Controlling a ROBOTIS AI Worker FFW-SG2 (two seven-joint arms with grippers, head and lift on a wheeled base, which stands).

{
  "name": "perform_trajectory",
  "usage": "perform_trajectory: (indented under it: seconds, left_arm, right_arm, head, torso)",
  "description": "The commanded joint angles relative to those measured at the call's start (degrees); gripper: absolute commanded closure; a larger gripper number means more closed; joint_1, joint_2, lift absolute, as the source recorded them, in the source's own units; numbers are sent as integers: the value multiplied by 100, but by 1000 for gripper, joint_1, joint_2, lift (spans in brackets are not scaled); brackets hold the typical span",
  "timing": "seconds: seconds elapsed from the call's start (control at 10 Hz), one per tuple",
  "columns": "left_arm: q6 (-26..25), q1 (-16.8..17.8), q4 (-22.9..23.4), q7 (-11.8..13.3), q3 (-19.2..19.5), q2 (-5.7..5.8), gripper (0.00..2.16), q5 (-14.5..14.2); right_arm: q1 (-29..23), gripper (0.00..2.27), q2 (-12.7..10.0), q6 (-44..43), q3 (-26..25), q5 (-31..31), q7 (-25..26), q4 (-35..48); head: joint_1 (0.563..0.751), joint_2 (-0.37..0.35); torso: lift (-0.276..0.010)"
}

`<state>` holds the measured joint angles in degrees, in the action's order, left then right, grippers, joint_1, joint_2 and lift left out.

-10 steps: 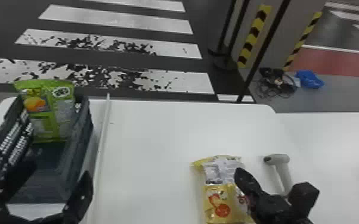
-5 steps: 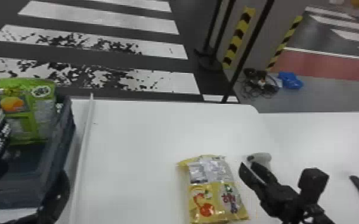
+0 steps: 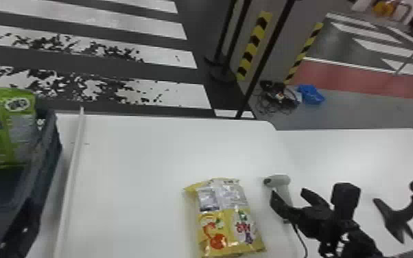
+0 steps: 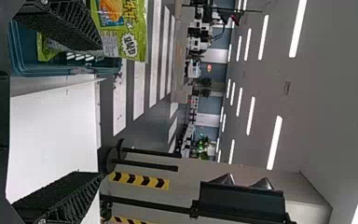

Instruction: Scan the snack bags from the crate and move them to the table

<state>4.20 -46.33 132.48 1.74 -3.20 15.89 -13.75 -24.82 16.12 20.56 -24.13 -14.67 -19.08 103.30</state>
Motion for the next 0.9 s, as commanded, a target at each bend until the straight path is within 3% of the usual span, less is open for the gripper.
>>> perform_trajectory:
  seconds: [0.0, 0.5, 0.8]
  left_arm:
    - [5, -8, -12, -16, 39, -60, 29, 3]
    - [41, -25, -240, -16, 135, -244, 29, 21]
    - [23, -25, -267, -16, 127, -297, 29, 74]
  right_arm:
    - [241, 53, 164, -56, 101, 34, -61, -425]
    - [900, 63, 682, -794, 409, 17, -316, -1857]
    - [1181, 70, 832, -1040, 462, -36, -500, -2587]
  head:
    - [695, -350]
    - [695, -350]
    - [695, -350]
  torso:
    - [-95]
    - [-95]
    - [-95]
